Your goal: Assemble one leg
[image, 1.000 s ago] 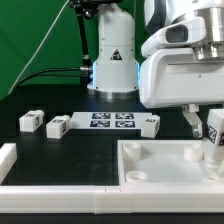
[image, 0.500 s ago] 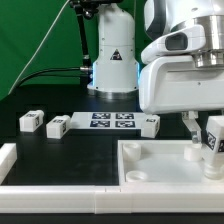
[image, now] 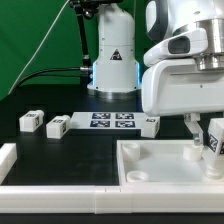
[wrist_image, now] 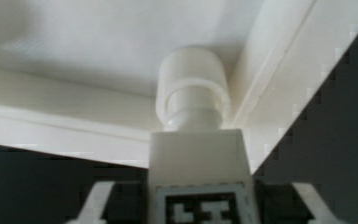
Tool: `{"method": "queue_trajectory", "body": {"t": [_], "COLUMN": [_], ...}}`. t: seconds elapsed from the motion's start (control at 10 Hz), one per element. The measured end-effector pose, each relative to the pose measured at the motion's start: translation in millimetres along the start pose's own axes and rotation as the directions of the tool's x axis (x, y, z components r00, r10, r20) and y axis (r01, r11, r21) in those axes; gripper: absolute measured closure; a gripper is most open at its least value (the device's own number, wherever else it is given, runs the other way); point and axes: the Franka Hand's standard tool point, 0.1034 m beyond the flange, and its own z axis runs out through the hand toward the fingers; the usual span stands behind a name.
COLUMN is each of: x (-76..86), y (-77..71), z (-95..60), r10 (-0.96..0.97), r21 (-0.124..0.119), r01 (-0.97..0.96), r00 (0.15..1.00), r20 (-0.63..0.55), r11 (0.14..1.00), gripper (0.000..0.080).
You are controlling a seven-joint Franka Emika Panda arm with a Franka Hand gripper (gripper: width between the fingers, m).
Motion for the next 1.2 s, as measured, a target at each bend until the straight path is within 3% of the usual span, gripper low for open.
{"method": "queue_trajectory", "body": {"t": [0.8, 0.9, 1.0, 1.1, 1.2], "x": [-4.3, -4.3, -4.3, -4.3, -4.3], "y": [-1.4, -1.4, -1.4, -1.4, -1.4], "z": [5.3, 5.3, 5.3, 5.3, 5.3], "r10": [-0.002, -0.002, -0.002, -0.002, -0.002], "r21": [0.001, 0.001, 0.001, 0.001, 0.001], "r01": [0.002, 0.002, 0.002, 0.002, 0.002], "r00": [1.000, 1.000, 1.000, 1.000, 1.000], "r20": [0.002, 0.002, 0.002, 0.002, 0.002], "r11": [1.000, 1.000, 1.000, 1.000, 1.000], "gripper": [0.0511, 0.0257, 0.0257, 0.0179, 0.0156]}}
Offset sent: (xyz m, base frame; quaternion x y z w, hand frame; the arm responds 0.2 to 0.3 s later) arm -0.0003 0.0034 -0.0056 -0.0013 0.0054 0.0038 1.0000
